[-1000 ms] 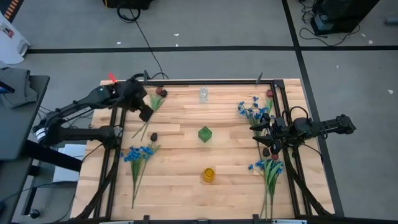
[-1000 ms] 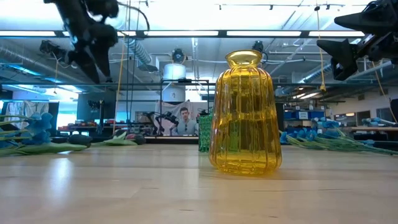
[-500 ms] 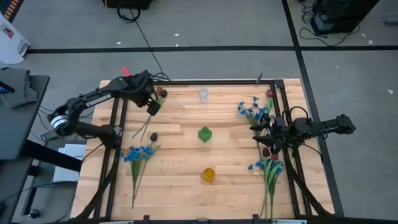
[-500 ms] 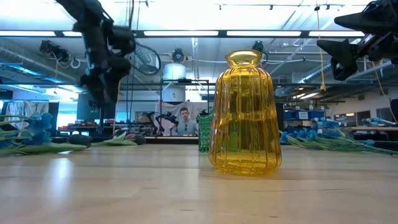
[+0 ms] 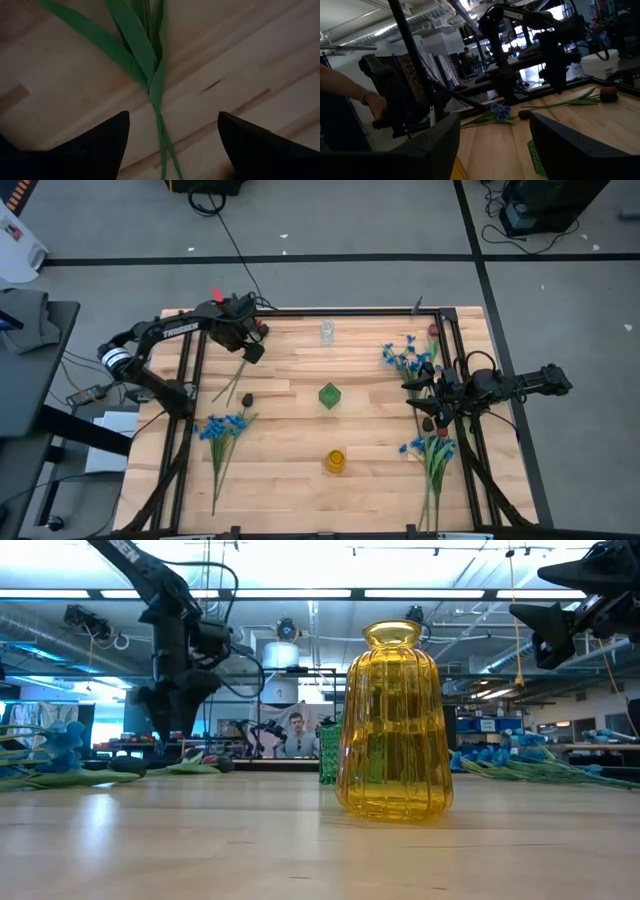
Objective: Sort flowers into vase by color
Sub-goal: Put the top left black tulip into the transparent vase
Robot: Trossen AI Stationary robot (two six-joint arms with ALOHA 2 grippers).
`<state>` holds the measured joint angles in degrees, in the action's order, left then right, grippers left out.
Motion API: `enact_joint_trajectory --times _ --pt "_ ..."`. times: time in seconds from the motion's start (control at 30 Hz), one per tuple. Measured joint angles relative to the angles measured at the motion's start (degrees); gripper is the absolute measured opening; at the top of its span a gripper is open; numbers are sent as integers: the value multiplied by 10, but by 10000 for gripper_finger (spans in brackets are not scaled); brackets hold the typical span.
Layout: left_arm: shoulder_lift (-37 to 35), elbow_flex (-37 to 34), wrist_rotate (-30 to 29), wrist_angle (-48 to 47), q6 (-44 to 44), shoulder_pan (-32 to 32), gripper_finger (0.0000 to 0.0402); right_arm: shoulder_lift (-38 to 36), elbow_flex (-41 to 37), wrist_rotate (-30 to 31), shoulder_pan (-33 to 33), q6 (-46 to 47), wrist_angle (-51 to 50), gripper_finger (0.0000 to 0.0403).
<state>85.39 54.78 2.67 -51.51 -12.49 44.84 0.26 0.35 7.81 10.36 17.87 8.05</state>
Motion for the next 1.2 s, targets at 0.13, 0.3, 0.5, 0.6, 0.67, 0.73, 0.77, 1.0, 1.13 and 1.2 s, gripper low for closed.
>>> enact_joint_trajectory --times 0.13,0.3,0.5,0.6,0.67,0.73,0.77,1.0,1.13,1.2 --pt "38 0 0 2 -1 0 309 0 0 0 0 0 0 249" --pt "54 0 -10 31 -12 0 309 0 0 0 0 0 0 249" --pt "54 0 -24 55 -26 0 304 0 0 0 0 0 0 249" --pt "54 -5 -33 61 -24 0 281 0 0 0 0 0 0 249" --pt "55 -14 -35 60 -25 0 261 0 0 0 0 0 0 249" --pt "55 -29 -33 71 -28 0 240 0 0 0 0 0 0 249" --pt "55 -38 -28 75 -29 0 231 0 0 0 0 0 0 249" --pt "54 -77 -21 86 -42 -4 185 0 0 0 0 0 0 249" --pt "54 -75 -21 85 -43 -4 169 0 0 0 0 0 0 249" --pt "55 -71 -19 85 -43 -4 163 0 0 0 0 0 0 249"
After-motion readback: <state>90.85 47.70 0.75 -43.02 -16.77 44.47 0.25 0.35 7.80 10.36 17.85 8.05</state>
